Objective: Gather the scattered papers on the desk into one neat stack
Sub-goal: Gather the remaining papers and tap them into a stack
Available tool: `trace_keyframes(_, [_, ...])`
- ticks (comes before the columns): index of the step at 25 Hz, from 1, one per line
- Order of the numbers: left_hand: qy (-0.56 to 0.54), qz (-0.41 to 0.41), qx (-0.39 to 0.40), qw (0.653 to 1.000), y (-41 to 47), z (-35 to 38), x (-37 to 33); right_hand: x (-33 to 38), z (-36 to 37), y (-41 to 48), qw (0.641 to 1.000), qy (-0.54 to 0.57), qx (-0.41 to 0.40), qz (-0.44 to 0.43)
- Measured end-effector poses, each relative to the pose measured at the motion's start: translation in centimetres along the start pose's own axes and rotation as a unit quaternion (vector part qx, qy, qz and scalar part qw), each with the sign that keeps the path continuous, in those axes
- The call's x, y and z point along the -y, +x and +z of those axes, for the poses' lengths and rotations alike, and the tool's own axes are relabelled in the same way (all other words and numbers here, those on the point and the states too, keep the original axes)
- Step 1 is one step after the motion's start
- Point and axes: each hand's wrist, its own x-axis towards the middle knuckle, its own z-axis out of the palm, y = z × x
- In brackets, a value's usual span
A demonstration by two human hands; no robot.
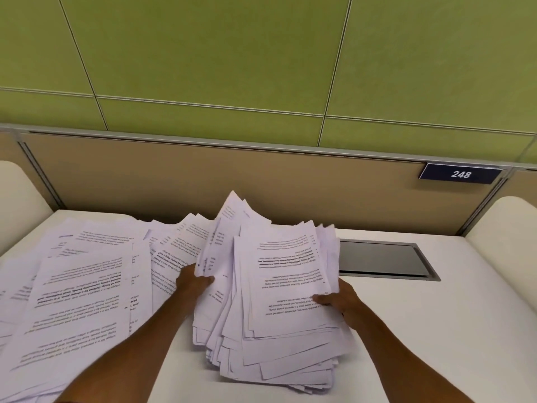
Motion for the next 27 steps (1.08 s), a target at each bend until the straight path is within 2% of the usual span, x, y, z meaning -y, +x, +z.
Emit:
trace_keyframes(2, [-0.056, -0.018, -0.045, 0.997, 0.1, -2.1, 0.2, -0.4, -0.8, -0.2, 1.0, 0.001, -0.009, -0.003])
trace_keyframes(7, [-0.174, 0.024, -0.114, 0.978, 0.7, -7.4, -1.6, -0.6, -1.6, -0.8, 0.999, 0.008, -0.031, -0.016])
trace_keyframes(13, [-0.201, 0.017, -0.1, 0.974, 0.8, -10.0, -5.9, -0.9, -1.6, -1.0, 0.999, 0.004, -0.03, -0.025])
trace_keyframes(15, [-0.196, 0.022, -0.058, 0.979, 0.1, -9.9, -6.7, -1.0, -1.6, -1.1, 0.999, 0.002, -0.021, -0.028])
trace_keyframes(18, [-0.175, 0.03, 0.044, 0.983, -2.2, -7.0, -7.2, -0.7, -1.6, -1.2, 0.999, 0.024, 0.014, -0.034])
trace_keyframes(21, [-0.107, -0.017, 0.157, 0.982, -4.5, -2.4, -5.6, -0.1, -2.1, -0.9, 0.985, 0.154, 0.073, 0.031])
trace_keyframes(23, [-0.036, -0.056, 0.267, 0.962, -5.3, 0.3, -4.3, 0.2, -2.8, -0.6, 0.963, 0.228, 0.137, 0.047])
trace_keyframes(24, [-0.006, -0.06, 0.278, 0.959, -5.5, 1.5, -3.7, 0.3, -3.1, -0.7, 0.961, 0.221, 0.156, 0.049])
trace_keyframes(25, [0.027, -0.051, 0.243, 0.968, -5.4, 2.5, -3.3, 0.3, -3.3, -0.9, 0.964, 0.199, 0.168, 0.053])
trace_keyframes(27, [0.106, -0.003, 0.112, 0.988, -5.1, 4.3, -2.4, 0.0, -3.1, -0.9, 0.968, 0.169, 0.177, 0.059])
